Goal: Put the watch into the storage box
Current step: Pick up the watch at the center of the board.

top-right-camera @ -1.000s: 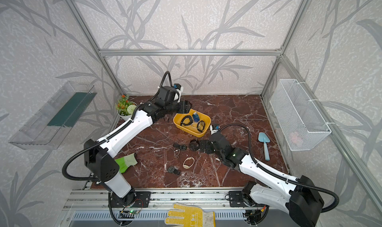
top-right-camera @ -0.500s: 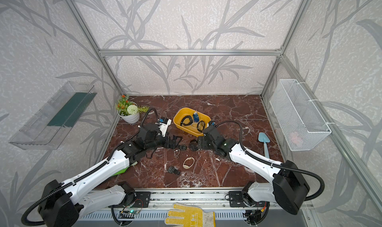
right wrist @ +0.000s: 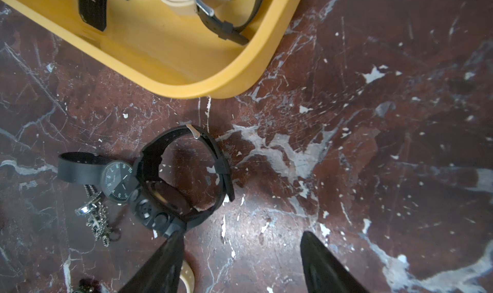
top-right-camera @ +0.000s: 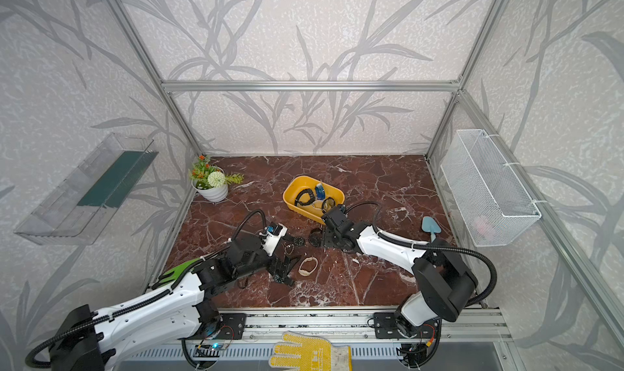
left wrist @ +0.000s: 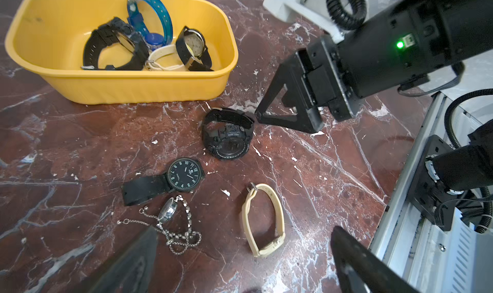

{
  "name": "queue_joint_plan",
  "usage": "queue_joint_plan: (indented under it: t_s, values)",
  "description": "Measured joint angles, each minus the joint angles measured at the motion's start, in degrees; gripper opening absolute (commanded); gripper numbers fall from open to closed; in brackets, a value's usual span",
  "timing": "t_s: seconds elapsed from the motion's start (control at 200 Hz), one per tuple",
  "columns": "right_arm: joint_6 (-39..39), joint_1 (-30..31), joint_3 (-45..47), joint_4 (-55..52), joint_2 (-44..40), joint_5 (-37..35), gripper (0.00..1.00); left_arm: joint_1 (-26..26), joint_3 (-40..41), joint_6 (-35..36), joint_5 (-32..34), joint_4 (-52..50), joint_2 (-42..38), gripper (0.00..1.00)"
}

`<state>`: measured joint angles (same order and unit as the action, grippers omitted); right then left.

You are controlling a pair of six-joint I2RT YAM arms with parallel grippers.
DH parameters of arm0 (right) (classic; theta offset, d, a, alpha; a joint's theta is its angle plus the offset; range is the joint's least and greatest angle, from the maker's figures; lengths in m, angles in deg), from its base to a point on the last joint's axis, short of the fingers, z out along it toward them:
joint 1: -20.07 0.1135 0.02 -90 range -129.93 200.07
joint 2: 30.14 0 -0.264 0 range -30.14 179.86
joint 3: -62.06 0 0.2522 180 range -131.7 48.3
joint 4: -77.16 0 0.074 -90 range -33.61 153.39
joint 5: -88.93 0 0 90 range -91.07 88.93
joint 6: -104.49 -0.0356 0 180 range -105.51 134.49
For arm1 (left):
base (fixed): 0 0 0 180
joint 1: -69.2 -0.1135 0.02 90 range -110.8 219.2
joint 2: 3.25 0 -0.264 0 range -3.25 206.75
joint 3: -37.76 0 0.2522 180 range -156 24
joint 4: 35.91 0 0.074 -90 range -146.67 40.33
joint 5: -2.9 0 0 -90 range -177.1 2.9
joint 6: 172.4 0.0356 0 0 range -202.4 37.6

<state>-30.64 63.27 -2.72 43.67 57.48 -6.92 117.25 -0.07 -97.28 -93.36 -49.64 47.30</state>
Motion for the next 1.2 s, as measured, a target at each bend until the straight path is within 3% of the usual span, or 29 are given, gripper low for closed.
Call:
queue_joint_plan:
  t_s: [0.44, 0.785, 1.05, 1.2]
  values:
    - [-3.1, 1.05, -4.52, 0.48, 7.45, 1.66, 0.57, 0.98, 1.01, 1.27, 2.19, 2.1, -3.45, 0.99]
    - [-5.03, 1.4, -5.29, 1.99, 11.82, 2.01, 0.56, 1.03, 1.01, 1.33, 2.34, 1.7, -4.48, 0.99]
    - [-5.22, 2.43, -7.74, 3.15, 14.82, 1.81, 0.34, 1.11, 1.01, 1.33, 2.34, 1.51, -4.46, 0.99]
    - [-4.79, 2.62, -9.03, 3.98, 16.46, 1.6, 0.27, 1.16, 1.01, 1.33, 2.47, 0.94, -4.44, 0.99]
